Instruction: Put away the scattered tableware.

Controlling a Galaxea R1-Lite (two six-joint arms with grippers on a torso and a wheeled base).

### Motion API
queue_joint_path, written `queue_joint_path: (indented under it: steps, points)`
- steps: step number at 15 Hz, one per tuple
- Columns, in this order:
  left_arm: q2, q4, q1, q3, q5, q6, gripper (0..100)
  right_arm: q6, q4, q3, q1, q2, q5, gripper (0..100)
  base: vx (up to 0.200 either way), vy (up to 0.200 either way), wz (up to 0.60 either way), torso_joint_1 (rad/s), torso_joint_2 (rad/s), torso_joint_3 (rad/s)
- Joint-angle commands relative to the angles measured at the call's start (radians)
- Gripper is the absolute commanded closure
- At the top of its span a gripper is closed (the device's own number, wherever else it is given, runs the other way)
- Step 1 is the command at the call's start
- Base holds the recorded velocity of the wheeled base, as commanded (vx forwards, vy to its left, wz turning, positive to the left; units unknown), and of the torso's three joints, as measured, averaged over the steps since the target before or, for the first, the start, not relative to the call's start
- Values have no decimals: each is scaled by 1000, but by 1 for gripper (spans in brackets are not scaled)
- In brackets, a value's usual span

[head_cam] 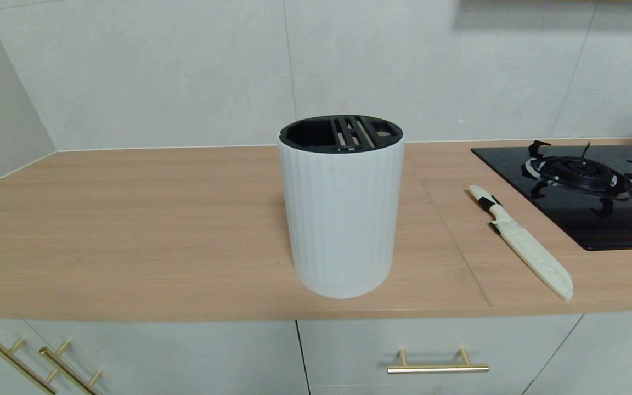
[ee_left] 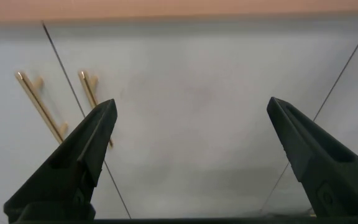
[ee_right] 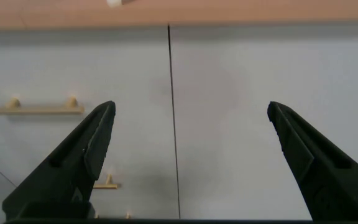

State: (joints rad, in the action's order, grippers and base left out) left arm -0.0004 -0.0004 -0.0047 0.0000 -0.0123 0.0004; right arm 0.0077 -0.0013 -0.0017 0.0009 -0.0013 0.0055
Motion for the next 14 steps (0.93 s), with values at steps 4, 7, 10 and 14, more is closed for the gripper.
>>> queue_joint_path:
  steps: [4, 7, 10, 14]
  points:
    - [0, 0, 0, 0, 0, 0, 0, 0, 0, 0, 1, 1, 1, 0, 0, 0, 0, 196, -480, -282]
    - [0, 0, -1, 0, 0, 0, 0, 0, 0, 0, 1, 1, 1, 0, 0, 0, 0, 217, -497, -282]
    - [0, 2, 0, 0, 0, 0, 0, 0, 0, 0, 1, 1, 1, 0, 0, 0, 0, 230, -520, -290]
    - [0, 2, -1, 0, 0, 0, 0, 0, 0, 0, 1, 1, 1, 0, 0, 0, 0, 244, -540, -294]
